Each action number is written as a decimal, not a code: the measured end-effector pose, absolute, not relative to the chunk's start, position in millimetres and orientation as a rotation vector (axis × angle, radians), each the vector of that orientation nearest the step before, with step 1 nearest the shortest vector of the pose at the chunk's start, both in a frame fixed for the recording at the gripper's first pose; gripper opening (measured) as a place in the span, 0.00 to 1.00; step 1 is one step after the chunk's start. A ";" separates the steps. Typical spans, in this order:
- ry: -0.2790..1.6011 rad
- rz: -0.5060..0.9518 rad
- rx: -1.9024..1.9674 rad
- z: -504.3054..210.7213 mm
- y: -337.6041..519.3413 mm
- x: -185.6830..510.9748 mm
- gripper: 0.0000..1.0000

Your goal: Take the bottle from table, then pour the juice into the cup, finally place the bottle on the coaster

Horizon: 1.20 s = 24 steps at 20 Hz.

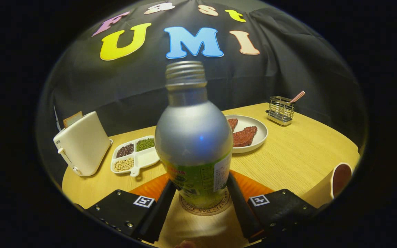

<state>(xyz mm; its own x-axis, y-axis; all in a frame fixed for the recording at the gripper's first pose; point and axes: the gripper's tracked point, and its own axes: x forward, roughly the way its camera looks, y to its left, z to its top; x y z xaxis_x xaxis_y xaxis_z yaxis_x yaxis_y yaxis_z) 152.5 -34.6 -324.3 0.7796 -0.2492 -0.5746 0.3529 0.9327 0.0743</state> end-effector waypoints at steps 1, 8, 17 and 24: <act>0.586 -0.317 0.189 -321.5 -32.6 153.3 0.85; 0.596 -0.243 0.163 -316.7 -25.1 142.5 0.88; 0.500 -0.181 0.091 -245.6 -31.2 99.6 0.88; 0.314 -0.150 0.090 -138.2 -34.0 51.1 0.88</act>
